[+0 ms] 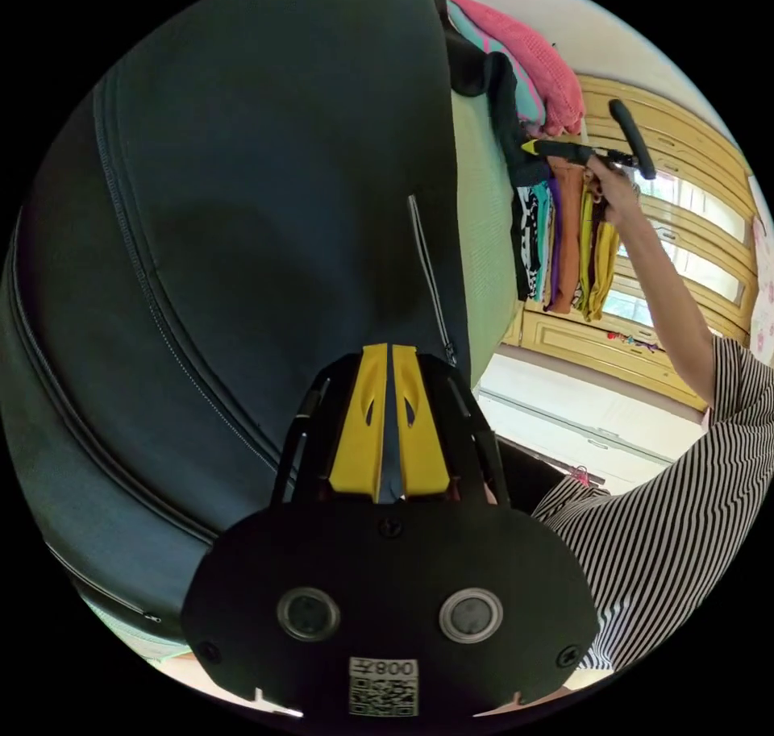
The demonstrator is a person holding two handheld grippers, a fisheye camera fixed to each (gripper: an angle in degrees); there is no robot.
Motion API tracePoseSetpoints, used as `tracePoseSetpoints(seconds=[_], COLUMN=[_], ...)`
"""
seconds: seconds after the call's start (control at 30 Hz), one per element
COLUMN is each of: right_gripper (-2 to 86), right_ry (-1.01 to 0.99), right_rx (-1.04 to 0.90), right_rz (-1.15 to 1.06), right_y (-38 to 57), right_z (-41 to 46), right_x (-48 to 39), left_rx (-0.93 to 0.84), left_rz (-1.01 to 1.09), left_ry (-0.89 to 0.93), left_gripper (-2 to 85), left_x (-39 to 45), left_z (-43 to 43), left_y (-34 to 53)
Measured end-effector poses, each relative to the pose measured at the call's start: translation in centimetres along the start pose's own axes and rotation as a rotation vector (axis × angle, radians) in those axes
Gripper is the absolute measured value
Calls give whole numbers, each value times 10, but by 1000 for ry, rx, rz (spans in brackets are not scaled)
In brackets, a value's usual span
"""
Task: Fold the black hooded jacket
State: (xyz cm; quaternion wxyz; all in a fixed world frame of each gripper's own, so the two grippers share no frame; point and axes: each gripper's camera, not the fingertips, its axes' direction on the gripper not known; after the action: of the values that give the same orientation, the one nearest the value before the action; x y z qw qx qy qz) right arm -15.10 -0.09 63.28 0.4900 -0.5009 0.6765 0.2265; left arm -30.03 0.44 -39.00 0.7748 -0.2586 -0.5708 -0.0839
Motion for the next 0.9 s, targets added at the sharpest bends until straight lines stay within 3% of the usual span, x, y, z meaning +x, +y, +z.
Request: tracePoseSetpoints(seconds=[0.17,0.33,0.43,0.6,0.73,0.9], right_gripper=[19,31,42,72,83,89], right_ry=[320,459,349,-45,-354,-535], right_rx=[166,130,90,274,432,388], right_rz=[-76,-30,69,175,-84,-431], right_y=[33,27,27,48,39,-9], right_z=[-127,-168,-167,-186,-209,-215], right_x=[-16,10,36,43,-44,-189], left_rx=[10,42,90,206,287,289], left_rz=[9,6,-2,-124,-322,-503], left_ry=[9,29,30,-38,-123,-224], left_gripper=[11,17,27,48,57,66], left_x=[-3,-8,-13,-40,-70,-102], left_z=[12,18,14,-3,-10,1], left_y=[3,7,17,66,113,157])
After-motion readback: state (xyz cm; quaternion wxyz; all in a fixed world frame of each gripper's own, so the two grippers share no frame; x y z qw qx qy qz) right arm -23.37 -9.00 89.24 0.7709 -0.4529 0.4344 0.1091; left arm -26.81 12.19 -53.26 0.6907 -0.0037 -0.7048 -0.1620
